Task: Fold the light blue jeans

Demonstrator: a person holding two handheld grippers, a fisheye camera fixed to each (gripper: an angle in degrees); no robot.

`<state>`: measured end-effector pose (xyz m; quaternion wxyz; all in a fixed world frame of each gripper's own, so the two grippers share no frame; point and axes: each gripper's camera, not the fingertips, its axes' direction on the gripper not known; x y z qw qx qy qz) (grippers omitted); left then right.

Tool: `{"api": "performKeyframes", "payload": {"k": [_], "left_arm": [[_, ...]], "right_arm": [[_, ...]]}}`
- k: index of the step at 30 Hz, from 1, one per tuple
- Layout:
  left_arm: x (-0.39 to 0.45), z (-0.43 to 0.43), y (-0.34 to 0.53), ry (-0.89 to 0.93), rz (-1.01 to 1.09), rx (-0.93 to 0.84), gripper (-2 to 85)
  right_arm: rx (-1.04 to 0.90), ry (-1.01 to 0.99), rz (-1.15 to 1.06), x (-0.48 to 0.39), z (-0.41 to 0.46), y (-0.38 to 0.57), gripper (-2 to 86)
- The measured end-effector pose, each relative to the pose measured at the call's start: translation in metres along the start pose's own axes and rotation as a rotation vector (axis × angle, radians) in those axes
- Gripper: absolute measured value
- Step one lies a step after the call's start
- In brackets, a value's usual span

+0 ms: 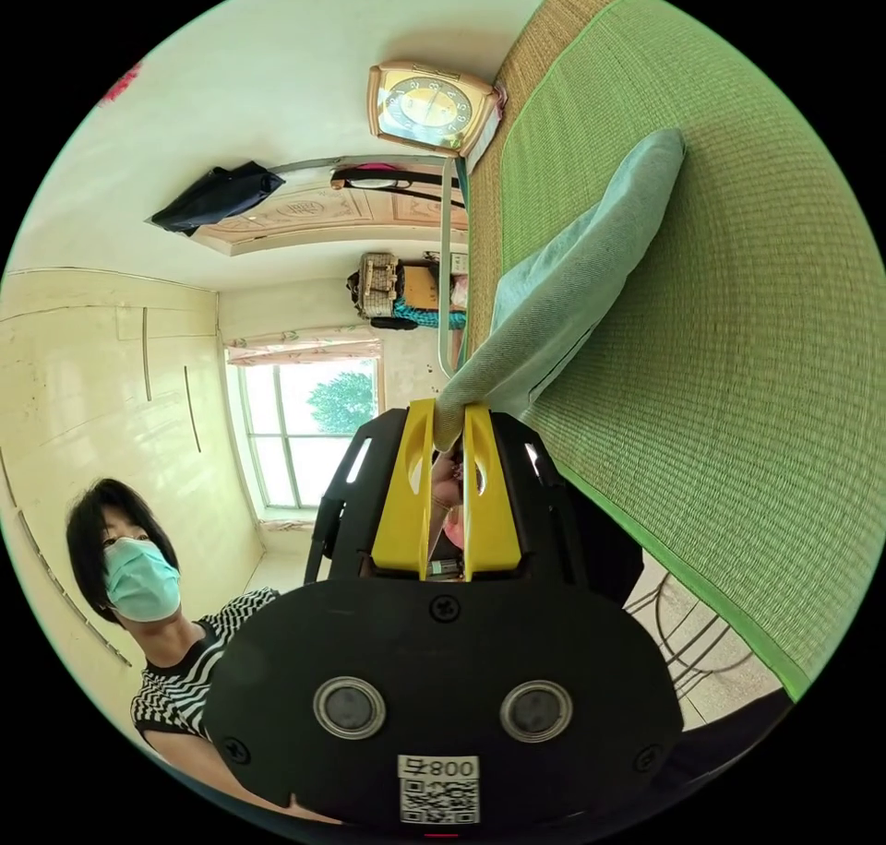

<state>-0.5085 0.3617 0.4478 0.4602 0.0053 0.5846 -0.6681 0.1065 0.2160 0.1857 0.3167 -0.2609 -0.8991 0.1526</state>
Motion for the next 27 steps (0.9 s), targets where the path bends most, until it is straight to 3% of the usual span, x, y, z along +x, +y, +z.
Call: {"api": "performKeyframes", "payload": {"k": [15, 27], "left_arm": [[0.001, 0.12, 0.092, 0.043, 0.122, -0.094, 7.3], [0.026, 0.302, 0.162, 0.057, 0.265, -0.218, 6.9]], "right_arm": [[0.061, -0.03, -0.017, -0.076, -0.074, 0.109, 4.3], [0.229, -0.106, -0.112, -0.168, -0.171, 0.209, 3.8]]}}
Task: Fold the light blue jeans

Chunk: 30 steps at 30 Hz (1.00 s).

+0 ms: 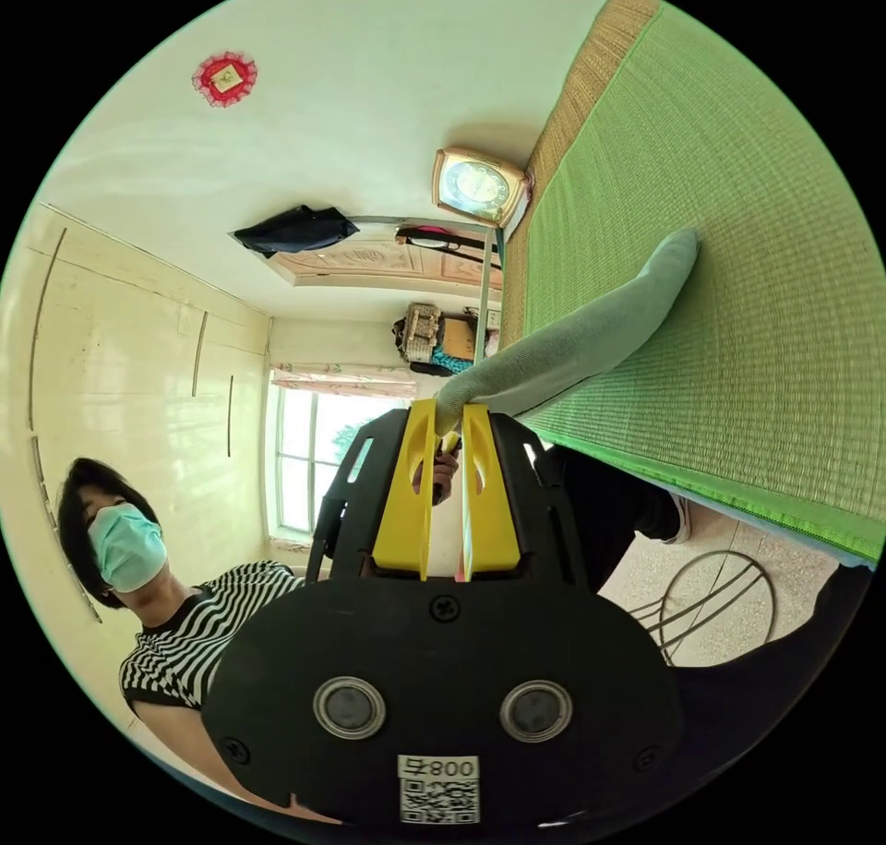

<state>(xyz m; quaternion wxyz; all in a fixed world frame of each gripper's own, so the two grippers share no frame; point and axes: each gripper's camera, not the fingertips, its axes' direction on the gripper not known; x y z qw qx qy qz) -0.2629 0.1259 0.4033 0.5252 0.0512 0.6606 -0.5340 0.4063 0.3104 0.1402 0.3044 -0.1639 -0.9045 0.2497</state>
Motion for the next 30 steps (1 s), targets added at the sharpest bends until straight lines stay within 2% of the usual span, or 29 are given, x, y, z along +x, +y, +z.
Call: {"api": "performKeyframes", "payload": {"k": [6, 15, 23, 27, 30], "left_arm": [[0.024, 0.152, -0.005, -0.03, 0.093, -0.129, 6.6], [0.087, 0.467, 0.007, 0.04, 0.287, -0.391, 5.9], [0.18, 0.795, 0.083, 0.269, 0.515, -0.67, 5.9], [0.188, 0.921, 0.128, 0.348, 0.583, -0.795, 6.1], [0.168, 1.019, 0.16, 0.309, 0.705, -0.893, 6.3]], "right_arm": [[0.137, -0.004, -0.063, -0.062, -0.081, 0.019, 2.8], [0.428, 0.091, -0.204, -0.182, -0.265, 0.047, 2.0], [0.745, 0.285, -0.423, -0.335, -0.454, 0.115, 2.1], [0.867, 0.362, -0.473, -0.369, -0.51, 0.156, 2.1], [0.929, 0.418, -0.452, -0.362, -0.54, 0.184, 2.1]]}}
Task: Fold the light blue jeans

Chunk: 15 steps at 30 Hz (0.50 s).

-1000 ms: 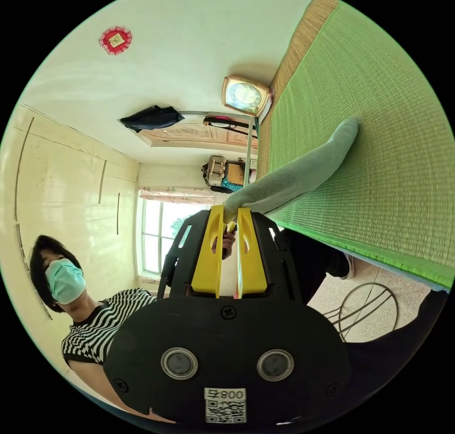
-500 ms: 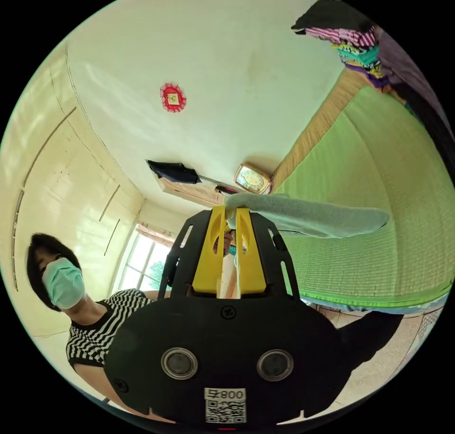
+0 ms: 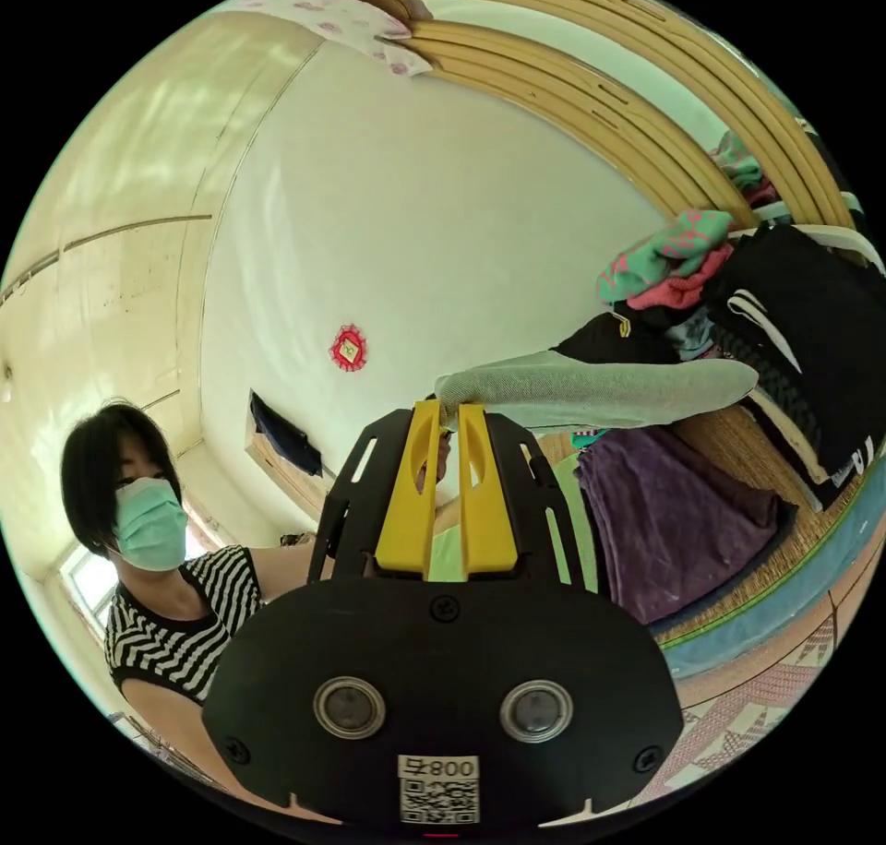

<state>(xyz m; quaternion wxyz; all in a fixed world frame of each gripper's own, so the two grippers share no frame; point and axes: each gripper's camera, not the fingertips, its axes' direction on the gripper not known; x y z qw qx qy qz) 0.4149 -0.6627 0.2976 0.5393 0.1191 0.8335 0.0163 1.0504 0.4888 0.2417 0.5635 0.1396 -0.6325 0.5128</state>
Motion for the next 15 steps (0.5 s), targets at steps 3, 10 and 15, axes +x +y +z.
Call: {"api": "performKeyframes", "payload": {"k": [3, 10, 15], "left_arm": [[-0.078, 0.069, -0.006, -0.136, -0.047, -0.143, 6.5], [-0.24, 0.135, 0.018, -0.241, -0.23, -0.29, 6.5], [-0.285, 0.161, 0.011, -0.222, -0.189, -0.298, 6.7]], "right_arm": [[-0.024, 0.04, 0.132, 0.047, -0.009, 0.03, 2.0], [-0.081, -0.064, 0.455, 0.13, 0.007, 0.124, 1.2], [-0.111, -0.039, 0.463, 0.12, 0.009, 0.132, 0.8]]}}
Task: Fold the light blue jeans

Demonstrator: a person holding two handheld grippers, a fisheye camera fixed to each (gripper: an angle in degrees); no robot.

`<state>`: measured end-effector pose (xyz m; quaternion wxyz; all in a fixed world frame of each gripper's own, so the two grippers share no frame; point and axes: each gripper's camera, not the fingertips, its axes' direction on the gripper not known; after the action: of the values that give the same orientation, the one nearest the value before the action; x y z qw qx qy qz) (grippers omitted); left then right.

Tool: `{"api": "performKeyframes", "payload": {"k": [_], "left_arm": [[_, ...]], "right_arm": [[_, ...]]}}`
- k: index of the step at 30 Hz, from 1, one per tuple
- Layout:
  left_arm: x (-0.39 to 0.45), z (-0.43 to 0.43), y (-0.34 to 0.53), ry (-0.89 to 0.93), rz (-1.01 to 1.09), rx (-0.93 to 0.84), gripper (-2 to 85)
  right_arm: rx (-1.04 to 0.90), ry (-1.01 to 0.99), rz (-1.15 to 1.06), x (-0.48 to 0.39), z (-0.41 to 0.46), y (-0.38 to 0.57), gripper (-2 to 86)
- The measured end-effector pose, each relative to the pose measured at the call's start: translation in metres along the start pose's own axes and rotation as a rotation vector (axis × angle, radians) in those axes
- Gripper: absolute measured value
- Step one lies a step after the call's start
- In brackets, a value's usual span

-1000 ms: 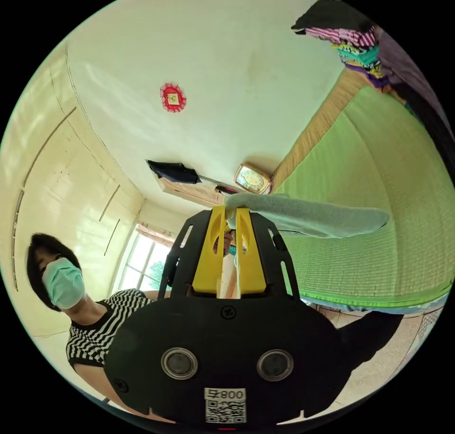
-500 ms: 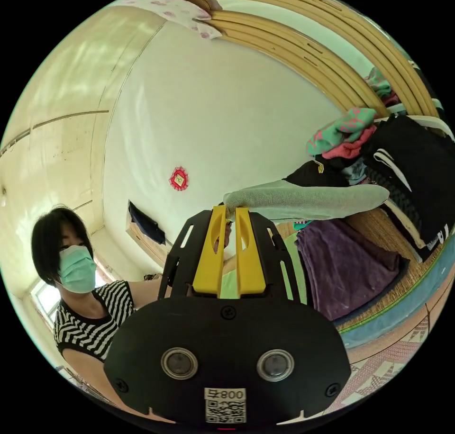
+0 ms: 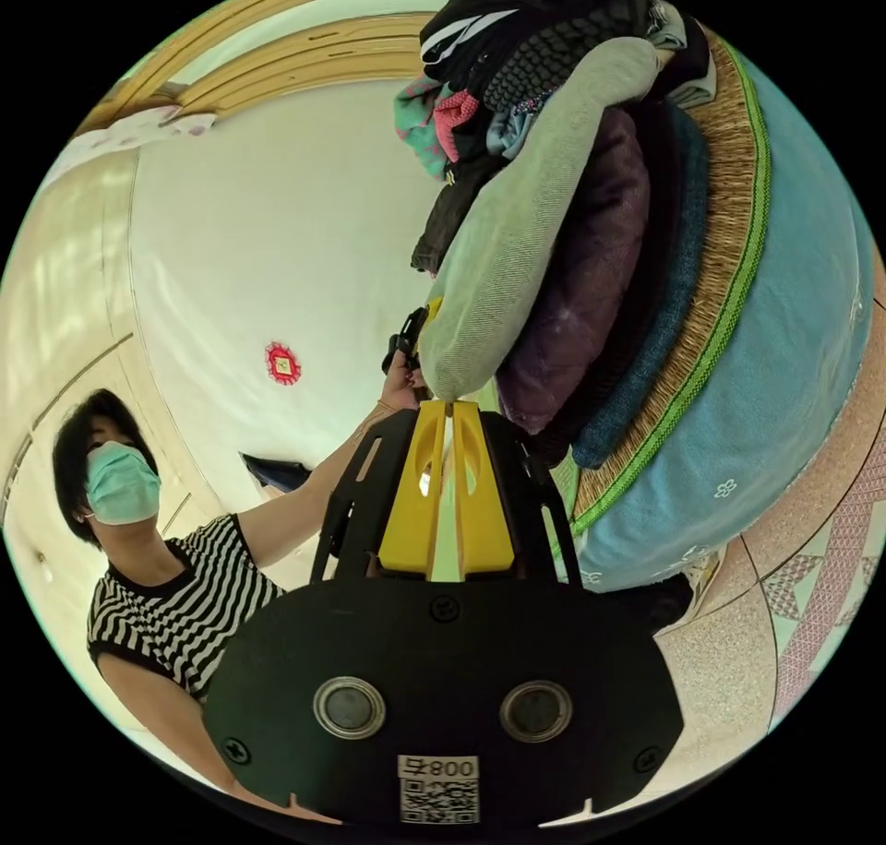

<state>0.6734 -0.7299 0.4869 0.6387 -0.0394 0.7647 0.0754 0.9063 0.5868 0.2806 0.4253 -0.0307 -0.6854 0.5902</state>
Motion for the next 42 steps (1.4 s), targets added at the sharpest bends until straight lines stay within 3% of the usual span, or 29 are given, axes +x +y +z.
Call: {"api": "performKeyframes", "payload": {"k": [12, 21, 28, 32, 36, 42], "left_arm": [[-0.079, 0.053, -0.014, 0.062, -0.031, 0.099, 6.2], [-0.054, 0.068, -0.014, -0.111, 0.182, 0.224, 0.9], [-0.069, 0.141, -0.047, -0.461, 0.18, 0.123, 0.1], [-0.098, 0.155, -0.042, -0.488, 0.154, 0.133, -0.1], [-0.111, 0.163, -0.03, -0.541, 0.202, 0.133, -0.2], [-0.124, 0.172, -0.018, -0.546, 0.203, 0.144, -0.1]], "right_arm": [[-0.012, 0.089, 0.025, -0.03, -0.007, 0.01, 0.3], [0.072, 0.199, -0.085, -0.096, -0.017, 0.027, 0.0], [0.004, 0.599, -0.335, -0.163, 0.065, -0.027, 0.0], [-0.103, 0.778, -0.347, -0.148, 0.14, -0.016, 0.1], [-0.009, 0.776, -0.371, -0.149, 0.162, 0.015, 0.1], [-0.022, 0.792, -0.385, -0.164, 0.184, 0.022, 0.1]]}}
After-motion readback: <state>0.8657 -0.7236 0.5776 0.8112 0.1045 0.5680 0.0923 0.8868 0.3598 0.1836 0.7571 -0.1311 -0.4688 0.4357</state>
